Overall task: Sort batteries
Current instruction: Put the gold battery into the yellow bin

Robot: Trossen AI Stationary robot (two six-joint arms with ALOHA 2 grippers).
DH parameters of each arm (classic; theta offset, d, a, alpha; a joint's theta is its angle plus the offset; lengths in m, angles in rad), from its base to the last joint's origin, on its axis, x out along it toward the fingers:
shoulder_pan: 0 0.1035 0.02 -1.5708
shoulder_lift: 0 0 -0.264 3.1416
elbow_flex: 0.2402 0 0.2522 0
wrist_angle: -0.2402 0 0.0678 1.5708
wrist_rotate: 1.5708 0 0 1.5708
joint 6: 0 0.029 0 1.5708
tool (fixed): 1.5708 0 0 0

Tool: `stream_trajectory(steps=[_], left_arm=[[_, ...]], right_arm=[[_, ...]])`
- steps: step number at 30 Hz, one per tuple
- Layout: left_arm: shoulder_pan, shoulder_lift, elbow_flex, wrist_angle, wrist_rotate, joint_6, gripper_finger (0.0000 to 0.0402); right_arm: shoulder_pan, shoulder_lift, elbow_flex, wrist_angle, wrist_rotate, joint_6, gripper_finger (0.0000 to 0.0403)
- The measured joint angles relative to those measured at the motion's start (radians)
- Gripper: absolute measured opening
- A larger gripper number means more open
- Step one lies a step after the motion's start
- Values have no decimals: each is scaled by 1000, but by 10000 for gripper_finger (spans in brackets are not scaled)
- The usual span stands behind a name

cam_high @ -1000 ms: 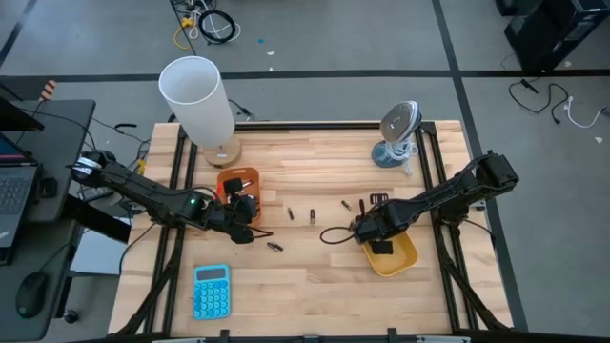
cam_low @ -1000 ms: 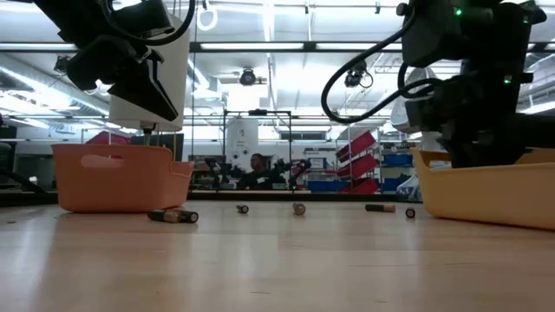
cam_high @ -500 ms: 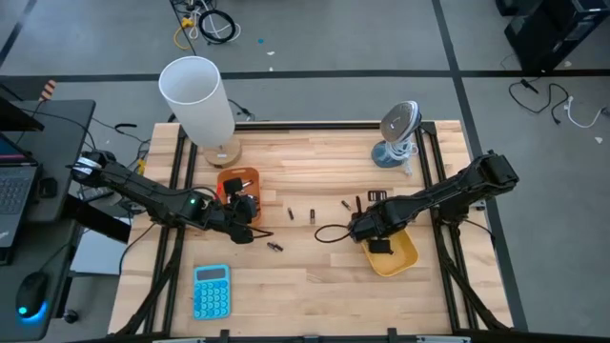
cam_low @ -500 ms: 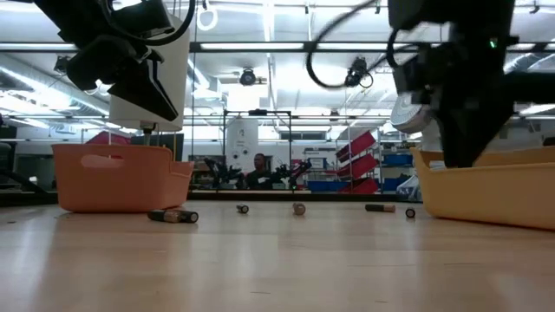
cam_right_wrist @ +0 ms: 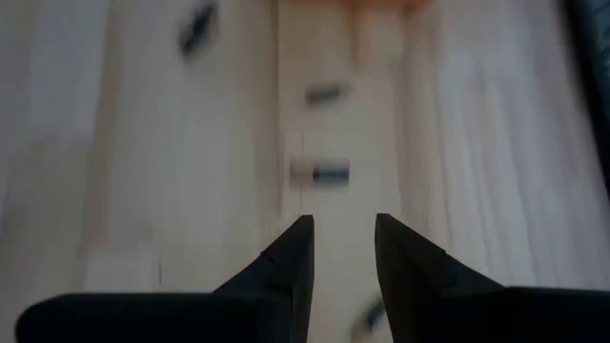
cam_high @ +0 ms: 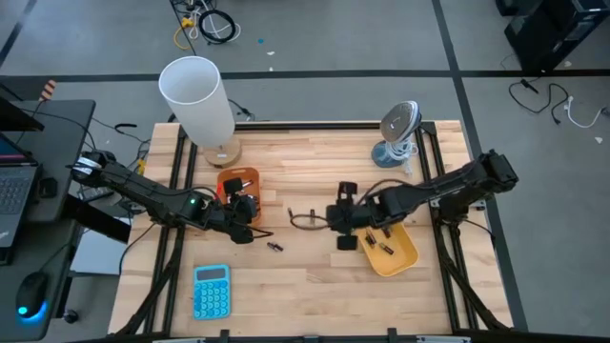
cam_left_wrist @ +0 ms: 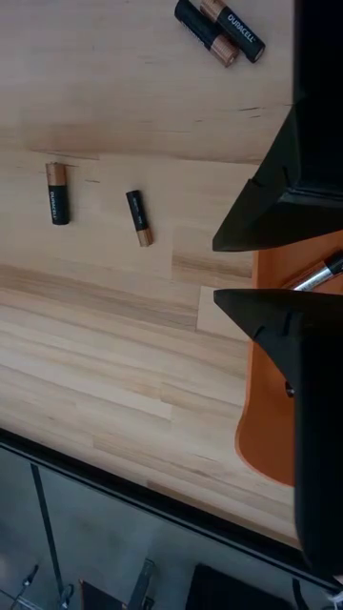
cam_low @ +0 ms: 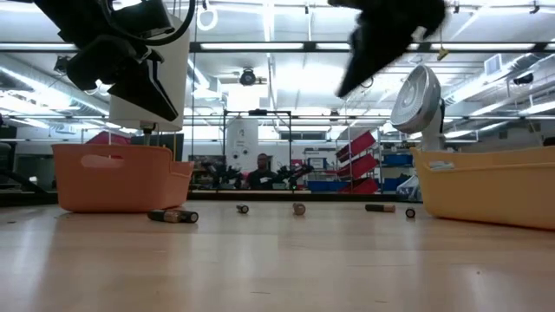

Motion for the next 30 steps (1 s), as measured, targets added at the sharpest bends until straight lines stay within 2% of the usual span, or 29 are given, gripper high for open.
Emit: stream_trajectory(steps=[6,11,21,25,30], left_arm=[[0,0,0,0,0,-4,76],[0,0,0,0,0,-5,76],[0,0,0,0,0,-7,76],[0,0,0,3,0,-7,76],[0,0,0,10,0,-6,76]], right_arm=[[-86,2,0,218,0,78,99],[-166,2,0,292,0,209,99],[-331,3,0,80,-79,429,99],[-369,3,0,32,-132,466,99],[-375,10,1,30,-147,470,99]])
